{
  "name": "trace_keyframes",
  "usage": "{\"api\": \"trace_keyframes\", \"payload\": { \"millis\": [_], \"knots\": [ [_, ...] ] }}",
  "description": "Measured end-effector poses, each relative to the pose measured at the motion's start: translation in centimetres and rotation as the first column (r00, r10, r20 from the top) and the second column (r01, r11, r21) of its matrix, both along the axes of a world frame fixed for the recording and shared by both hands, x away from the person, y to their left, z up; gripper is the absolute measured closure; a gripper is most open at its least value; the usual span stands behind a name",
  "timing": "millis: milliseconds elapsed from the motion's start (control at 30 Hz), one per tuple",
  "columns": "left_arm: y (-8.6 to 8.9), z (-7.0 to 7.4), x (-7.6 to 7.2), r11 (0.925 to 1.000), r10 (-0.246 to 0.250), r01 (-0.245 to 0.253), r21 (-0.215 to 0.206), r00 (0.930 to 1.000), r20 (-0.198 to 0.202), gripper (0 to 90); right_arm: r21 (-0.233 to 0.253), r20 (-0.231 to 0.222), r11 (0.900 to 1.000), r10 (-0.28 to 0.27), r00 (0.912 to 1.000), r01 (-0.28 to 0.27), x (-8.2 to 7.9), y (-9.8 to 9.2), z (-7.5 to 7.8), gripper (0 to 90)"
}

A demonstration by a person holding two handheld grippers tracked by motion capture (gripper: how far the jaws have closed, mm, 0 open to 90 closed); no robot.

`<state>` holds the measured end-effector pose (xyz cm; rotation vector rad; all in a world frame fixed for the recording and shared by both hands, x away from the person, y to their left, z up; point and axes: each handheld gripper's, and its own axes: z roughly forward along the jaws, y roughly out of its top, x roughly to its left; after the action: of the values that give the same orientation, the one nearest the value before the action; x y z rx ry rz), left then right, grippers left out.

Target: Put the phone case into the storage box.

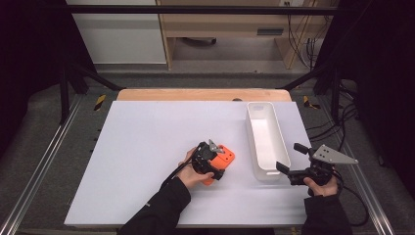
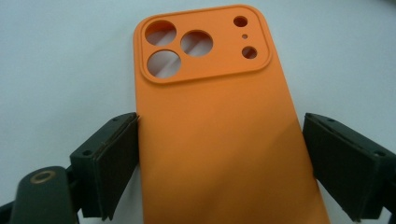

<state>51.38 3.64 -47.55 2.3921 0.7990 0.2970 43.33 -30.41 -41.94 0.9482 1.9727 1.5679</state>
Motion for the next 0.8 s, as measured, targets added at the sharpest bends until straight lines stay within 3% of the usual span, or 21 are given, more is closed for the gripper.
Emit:
{"api": "trace_keyframes", "payload": {
  "millis": [300, 800],
  "knots": [
    [0.1, 0.2, -0.1, 0.9999, -0.008, 0.008, 0.01, 1.0, 0.0, 12.7, 0.001, 0.002, 1.0, 0.001, 1.0, -0.001, 0.0, 0.0, 0.0, 0.4],
    [1.4, 2.4, -0.9, 0.9981, -0.025, 0.027, -0.056, 0.9993, 0.029, 12.9, -0.003, 0.004, 1.0, 0.003, 1.0, -0.003, 0.0, 0.0, 0.0, 0.4]
  ]
}}
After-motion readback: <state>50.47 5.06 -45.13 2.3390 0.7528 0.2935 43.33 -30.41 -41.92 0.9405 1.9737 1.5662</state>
